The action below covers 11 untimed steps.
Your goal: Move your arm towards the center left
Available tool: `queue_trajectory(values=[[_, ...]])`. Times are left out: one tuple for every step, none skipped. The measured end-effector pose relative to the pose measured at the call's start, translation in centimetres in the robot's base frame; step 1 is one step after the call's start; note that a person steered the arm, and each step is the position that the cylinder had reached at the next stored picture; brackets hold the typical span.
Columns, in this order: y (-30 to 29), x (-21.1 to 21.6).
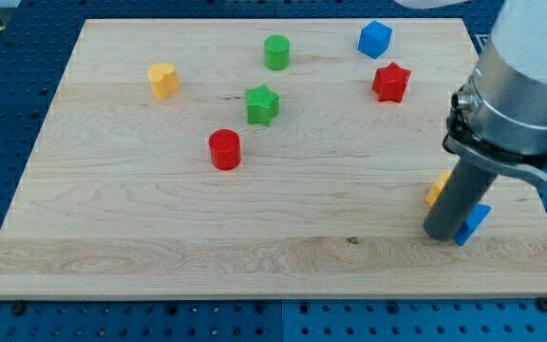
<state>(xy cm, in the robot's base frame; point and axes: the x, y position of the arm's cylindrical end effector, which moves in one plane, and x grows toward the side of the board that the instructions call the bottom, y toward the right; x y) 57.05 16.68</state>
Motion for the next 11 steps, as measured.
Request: queue_trajectory(values=[[-4.2, 2.7], [-9.1, 3.0], [-14.2, 2.0], [-16.9, -2.6], [-16.9, -5.9], [-20.0, -5.8], [-26.5, -5.4], [-32.9, -6.8], [-35.8, -11.3], [-34.4, -13.8], [-28.9, -14.6]])
